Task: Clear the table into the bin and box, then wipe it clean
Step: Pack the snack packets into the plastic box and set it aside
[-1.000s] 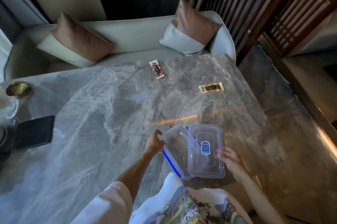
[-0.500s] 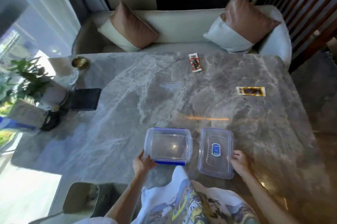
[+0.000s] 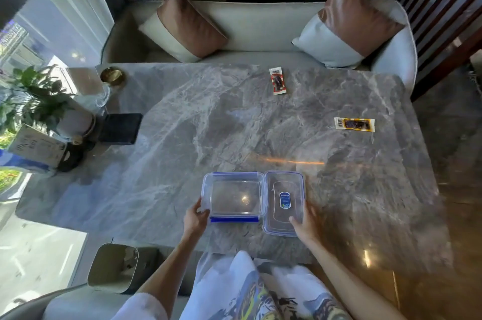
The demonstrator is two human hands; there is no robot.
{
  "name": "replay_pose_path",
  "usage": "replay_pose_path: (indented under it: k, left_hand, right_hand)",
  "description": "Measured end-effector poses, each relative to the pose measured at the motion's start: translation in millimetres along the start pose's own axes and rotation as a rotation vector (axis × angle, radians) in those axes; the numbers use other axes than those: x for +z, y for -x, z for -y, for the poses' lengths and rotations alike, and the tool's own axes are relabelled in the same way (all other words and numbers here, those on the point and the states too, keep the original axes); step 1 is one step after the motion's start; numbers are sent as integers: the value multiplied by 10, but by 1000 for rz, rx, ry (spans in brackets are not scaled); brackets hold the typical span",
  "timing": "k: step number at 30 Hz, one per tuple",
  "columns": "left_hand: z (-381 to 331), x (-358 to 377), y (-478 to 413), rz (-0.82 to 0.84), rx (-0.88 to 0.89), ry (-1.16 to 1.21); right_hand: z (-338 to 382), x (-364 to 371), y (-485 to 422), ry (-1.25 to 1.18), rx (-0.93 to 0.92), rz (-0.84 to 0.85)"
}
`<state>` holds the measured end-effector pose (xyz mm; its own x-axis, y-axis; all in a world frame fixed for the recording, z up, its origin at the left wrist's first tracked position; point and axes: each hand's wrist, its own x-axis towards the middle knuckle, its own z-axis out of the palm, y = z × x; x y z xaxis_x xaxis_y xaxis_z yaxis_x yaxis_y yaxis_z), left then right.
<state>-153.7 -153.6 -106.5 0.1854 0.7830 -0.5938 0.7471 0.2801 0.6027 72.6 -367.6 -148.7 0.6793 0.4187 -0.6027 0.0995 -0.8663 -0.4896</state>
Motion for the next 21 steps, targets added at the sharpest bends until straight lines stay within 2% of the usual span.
replay_pose_path:
  k: [3,9,11,16,21]
  left_hand:
    - [48,-24,-93,50,17,-65]
    - [-194,-222,-46,93,84,-152]
    - [-256,-257,-63,60,175,-279]
    - [-688,-216,-101,15,509,-869]
    - [-1395,71,-87,83,680,-1062]
  right_hand:
    - [-48,37,0,65,-8,85]
    - [-25,-105,88,91,-62,65]
    - [-32,-133,154,90,-74,12]
    - [87,-431,211,245,-196,-163]
    - [396,-1039,44,403,-333,-342]
